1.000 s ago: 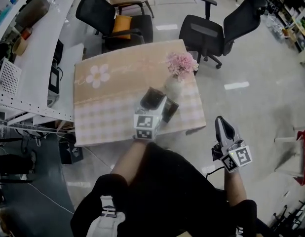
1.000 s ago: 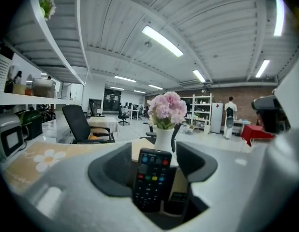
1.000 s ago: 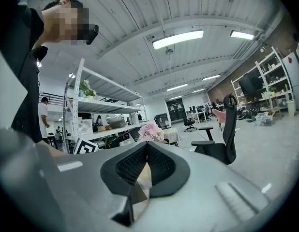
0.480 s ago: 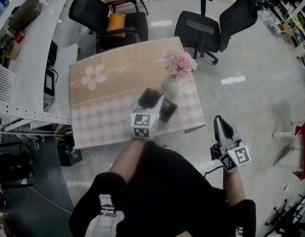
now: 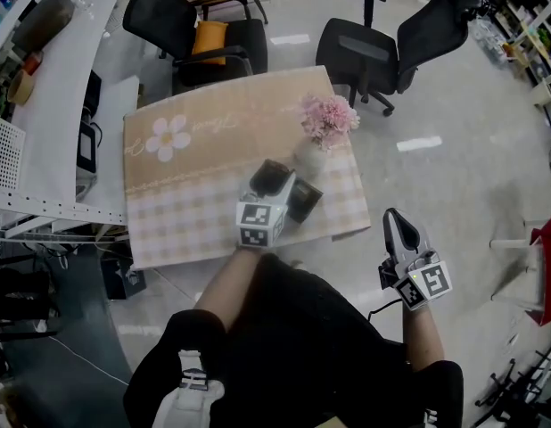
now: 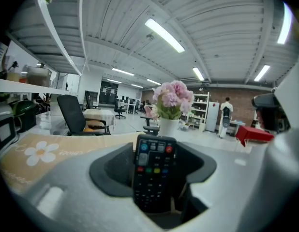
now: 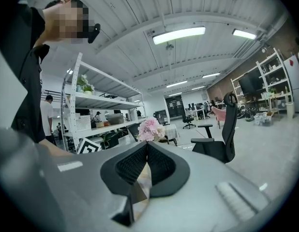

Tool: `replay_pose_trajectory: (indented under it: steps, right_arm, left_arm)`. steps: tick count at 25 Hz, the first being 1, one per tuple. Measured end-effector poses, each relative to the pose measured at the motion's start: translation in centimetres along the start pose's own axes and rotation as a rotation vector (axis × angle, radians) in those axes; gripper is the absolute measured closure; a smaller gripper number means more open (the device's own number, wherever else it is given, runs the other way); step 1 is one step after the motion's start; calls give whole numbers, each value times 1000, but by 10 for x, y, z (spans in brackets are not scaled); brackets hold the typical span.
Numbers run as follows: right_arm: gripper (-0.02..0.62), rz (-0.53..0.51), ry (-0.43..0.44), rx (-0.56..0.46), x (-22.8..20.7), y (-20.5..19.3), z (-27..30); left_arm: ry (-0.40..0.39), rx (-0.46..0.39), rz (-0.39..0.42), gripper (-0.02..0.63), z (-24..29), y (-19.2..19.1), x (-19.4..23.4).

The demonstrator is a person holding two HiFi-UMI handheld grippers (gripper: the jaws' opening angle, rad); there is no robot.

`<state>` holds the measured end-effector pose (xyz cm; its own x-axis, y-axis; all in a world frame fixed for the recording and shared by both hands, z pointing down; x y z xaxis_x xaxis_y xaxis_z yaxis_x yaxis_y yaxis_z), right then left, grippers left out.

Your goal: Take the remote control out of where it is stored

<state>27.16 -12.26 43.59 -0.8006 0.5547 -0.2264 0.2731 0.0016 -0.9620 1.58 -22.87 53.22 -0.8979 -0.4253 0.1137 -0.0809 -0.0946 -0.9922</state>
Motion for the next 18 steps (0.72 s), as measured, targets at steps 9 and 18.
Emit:
replay_pose_trajectory:
  steps: [9,18]
  right_arm:
    - [591,-3,7,-4,2,-1,6]
    - [591,20,42,-23,8,1,13]
  left_arm:
    - [-10,-4,4,348,-1,-2,3]
    - [-27,-27,33,357,-12,7,5]
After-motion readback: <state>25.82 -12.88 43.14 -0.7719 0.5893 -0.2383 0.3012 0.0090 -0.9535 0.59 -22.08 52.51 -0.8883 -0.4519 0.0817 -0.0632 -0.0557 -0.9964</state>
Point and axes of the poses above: the fingertips, and each gripper's own axes: z forward along the fingers, x to its left, y out of its top, the point moved 4 cm from there along -z, backward along the fingers, and after that the axes turned 15 degrees about -x, right-handed, at the moved point
